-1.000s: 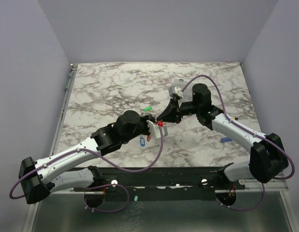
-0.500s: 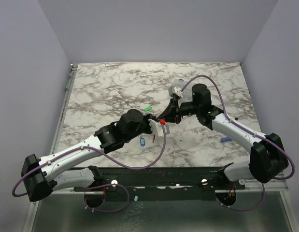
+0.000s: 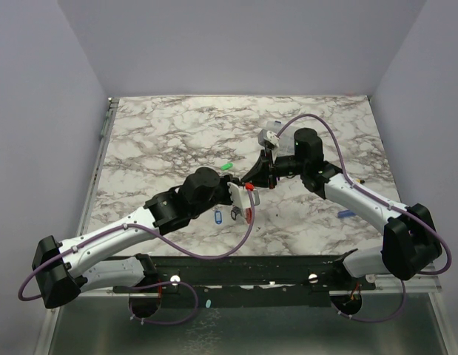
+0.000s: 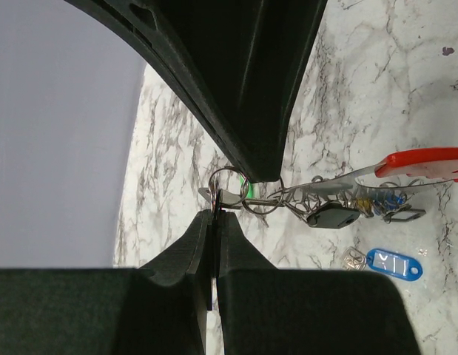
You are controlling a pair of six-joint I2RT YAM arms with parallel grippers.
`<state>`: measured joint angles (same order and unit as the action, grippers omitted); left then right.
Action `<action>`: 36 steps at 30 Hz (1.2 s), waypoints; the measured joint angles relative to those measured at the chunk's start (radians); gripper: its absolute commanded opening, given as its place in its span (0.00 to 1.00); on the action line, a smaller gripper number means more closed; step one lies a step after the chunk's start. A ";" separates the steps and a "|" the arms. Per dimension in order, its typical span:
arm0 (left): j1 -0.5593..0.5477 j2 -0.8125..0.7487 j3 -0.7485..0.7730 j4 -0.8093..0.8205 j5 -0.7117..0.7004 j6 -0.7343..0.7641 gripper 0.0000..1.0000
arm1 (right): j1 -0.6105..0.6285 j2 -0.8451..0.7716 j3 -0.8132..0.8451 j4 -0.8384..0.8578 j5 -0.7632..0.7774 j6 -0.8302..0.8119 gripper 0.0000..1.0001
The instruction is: Remove the keys from the keyring
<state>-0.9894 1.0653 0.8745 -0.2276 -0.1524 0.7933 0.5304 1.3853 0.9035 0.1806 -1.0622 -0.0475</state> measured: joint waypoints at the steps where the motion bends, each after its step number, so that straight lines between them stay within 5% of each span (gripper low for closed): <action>1: 0.000 0.000 0.000 0.000 -0.003 0.000 0.00 | 0.000 0.000 0.000 0.001 0.000 0.003 0.00; 36: 0.013 0.058 0.003 -0.044 -0.024 -0.048 0.00 | -0.008 0.000 -0.003 -0.005 0.034 0.001 0.01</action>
<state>-0.9764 1.1233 0.8776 -0.2718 -0.1764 0.7452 0.5220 1.3853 0.9009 0.1761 -1.0286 -0.0463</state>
